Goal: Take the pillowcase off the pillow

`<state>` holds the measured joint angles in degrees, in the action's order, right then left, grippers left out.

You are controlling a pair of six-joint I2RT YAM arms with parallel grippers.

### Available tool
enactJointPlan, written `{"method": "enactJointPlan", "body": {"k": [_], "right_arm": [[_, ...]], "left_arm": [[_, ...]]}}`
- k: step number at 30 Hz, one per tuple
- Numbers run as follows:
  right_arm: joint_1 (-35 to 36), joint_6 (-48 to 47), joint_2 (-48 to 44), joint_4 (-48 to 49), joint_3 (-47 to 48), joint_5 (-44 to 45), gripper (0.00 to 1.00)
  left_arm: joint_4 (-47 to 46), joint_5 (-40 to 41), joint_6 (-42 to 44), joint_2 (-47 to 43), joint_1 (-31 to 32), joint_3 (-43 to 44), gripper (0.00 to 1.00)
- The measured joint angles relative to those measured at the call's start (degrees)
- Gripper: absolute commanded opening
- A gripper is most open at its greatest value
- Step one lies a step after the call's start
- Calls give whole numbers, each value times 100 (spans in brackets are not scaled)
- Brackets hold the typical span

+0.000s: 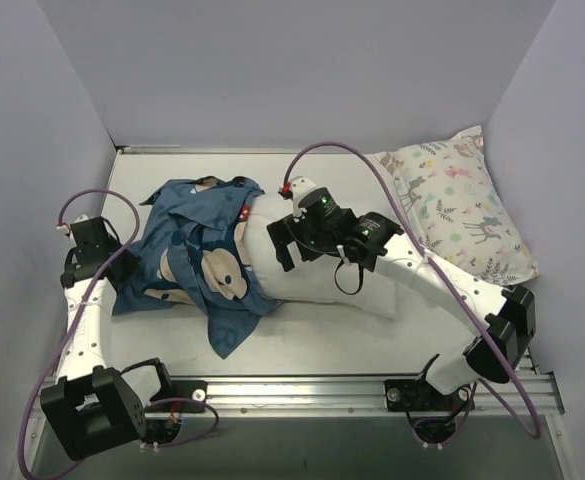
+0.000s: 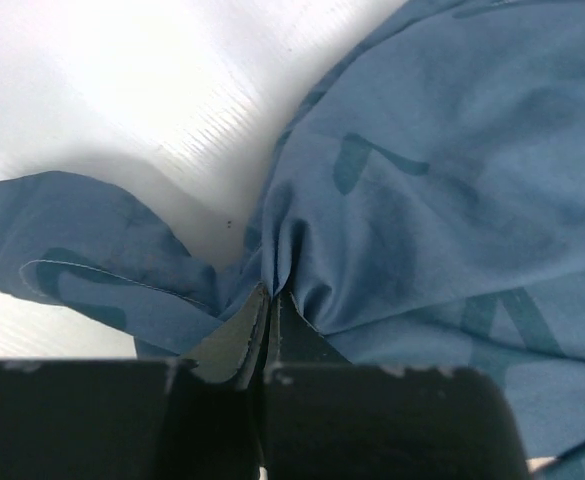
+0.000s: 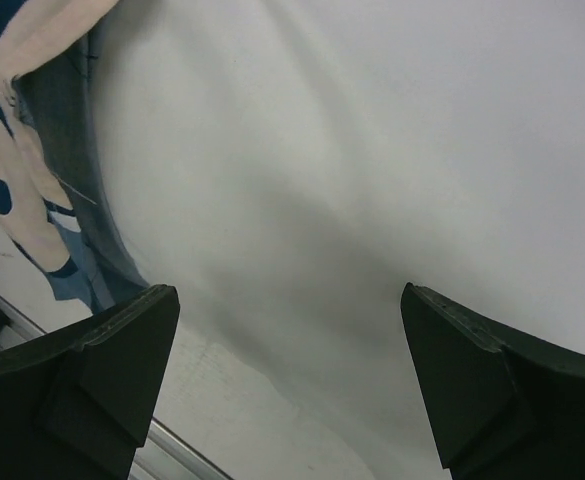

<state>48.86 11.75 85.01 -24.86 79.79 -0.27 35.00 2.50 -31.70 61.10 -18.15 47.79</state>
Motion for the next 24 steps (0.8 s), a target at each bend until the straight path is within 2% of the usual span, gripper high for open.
{"method": "enactJointPlan", "body": {"k": [5, 6, 7, 8, 9, 10, 17, 21, 24], "right_arm": [[48, -118, 748, 387, -144, 184, 99], [48, -136, 968, 468, -144, 208, 90], [46, -151, 1180, 514, -133, 216, 80], [31, -164, 1362, 529, -96, 210, 65], [28, -190, 1506, 531, -50, 184, 43], [15, -190, 1604, 498, 20, 153, 0], [-452, 87, 1532, 232, 372, 262, 0], [-1062, 192, 1001, 7, 269, 437, 0], [-1613, 313, 437, -173, 243, 402, 0]], "left_arm": [[-144, 4, -4, 28, 275, 0, 0], [-168, 9, -4, 55, 332, 0, 0], [-181, 9, -4, 81, 382, 0, 0], [-184, 9, -4, 105, 422, 0, 0], [-186, 9, -2, 127, 444, 0, 0], [-186, 9, -2, 142, 455, 0, 0], [-155, 68, 57, 280, 387, 328, 0], [-109, -101, 63, 409, -55, 704, 0], [-46, -562, -26, 507, -166, 901, 0]]}}
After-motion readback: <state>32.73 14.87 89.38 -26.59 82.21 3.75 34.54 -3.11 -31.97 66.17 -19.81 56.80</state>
